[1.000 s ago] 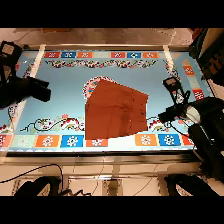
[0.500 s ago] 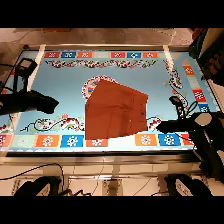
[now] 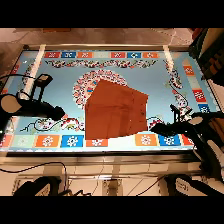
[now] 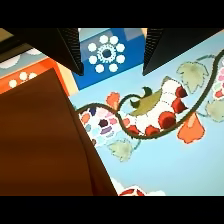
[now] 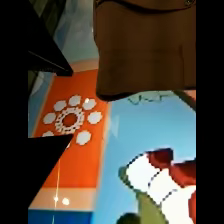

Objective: Fold the clothes and pants, and hang the long-sleeved shirts on hangers.

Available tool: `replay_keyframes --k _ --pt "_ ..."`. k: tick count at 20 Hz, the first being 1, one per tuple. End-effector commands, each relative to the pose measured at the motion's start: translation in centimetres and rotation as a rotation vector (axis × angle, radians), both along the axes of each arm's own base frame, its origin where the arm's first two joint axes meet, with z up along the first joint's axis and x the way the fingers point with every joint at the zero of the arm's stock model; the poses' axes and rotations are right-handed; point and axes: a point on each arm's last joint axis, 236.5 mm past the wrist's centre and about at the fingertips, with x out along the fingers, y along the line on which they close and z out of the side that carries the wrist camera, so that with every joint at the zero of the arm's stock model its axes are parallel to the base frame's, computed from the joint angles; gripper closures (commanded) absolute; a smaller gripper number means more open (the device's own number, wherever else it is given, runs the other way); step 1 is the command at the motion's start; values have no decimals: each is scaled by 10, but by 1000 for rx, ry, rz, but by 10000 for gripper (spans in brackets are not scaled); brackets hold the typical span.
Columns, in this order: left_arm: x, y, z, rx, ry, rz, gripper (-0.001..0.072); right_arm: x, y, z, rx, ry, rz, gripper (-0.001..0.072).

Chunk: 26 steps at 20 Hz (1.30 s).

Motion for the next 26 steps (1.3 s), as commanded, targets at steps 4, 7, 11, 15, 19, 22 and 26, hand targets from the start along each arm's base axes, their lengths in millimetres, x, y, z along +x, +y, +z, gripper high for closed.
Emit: replay_keyframes --k 4,7,11,15,19,22,26 --pt "2 -1 -26 3 80 0 252 8 27 -23 184 61 -35 274" --pt "3 1 -39 7 95 1 252 18 33 -20 229 14 -35 332" --pt "-5 17 -74 9 133 58 252 19 35 -18 236 2 -24 470" --pt "-39 20 -118 -94 270 154 253 19 40 -12 255 -52 36 615" --pt "-58 -20 -141 -329 353 205 252 25 50 2 310 -127 70 691" --pt "-61 -33 -154 -404 387 263 251 26 52 7 321 -140 74 691" --pt "-65 -52 -171 -455 469 279 252 26 52 8 322 -141 73 690"
